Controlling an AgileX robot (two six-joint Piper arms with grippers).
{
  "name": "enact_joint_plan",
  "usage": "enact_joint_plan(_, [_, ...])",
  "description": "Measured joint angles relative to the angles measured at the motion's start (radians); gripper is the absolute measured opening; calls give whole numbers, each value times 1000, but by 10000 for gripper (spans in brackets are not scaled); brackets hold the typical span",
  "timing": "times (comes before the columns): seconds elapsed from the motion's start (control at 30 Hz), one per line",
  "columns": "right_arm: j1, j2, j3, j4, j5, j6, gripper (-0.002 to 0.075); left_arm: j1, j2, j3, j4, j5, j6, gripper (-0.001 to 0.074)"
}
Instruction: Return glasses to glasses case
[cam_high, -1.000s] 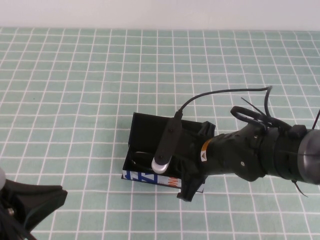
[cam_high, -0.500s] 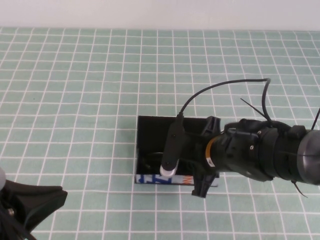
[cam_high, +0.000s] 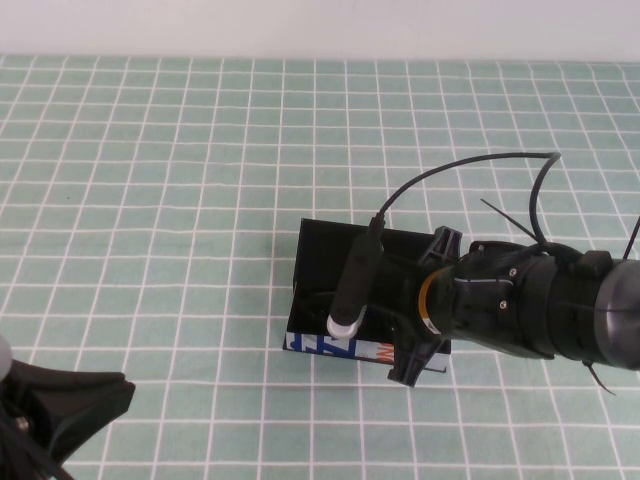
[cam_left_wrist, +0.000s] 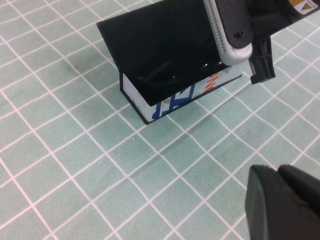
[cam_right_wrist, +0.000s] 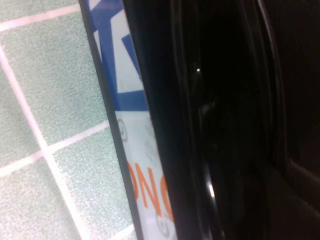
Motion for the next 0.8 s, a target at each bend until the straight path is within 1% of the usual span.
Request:
enact_joint_plan(0.13, [0,0,0,0,2,0,28,0,0,0,0,0,0,-2])
enact_joint_plan(0.37, [2,-41,1,0,-6,0,183,0,0,0,0,0,-1,-2])
enact_joint_plan(0.5, [4,-89,1,4,-1,0,207,0,0,0,0,0,-1,-2])
enact_joint_plan(0.6, [4,-120,1,25,-1,0,211,0,0,0,0,0,-1,-2])
enact_joint_plan(0.67, [4,-126,1,41,1,0,198,0,0,0,0,0,-1,-2])
enact_joint_plan(0.73, [4,-126,1,86,7,23,148,0,0,0,0,0,-1,-2])
enact_joint_plan(0.8, [-2,-126,1,195,16,55,64,0,0,0,0,0,-1,-2])
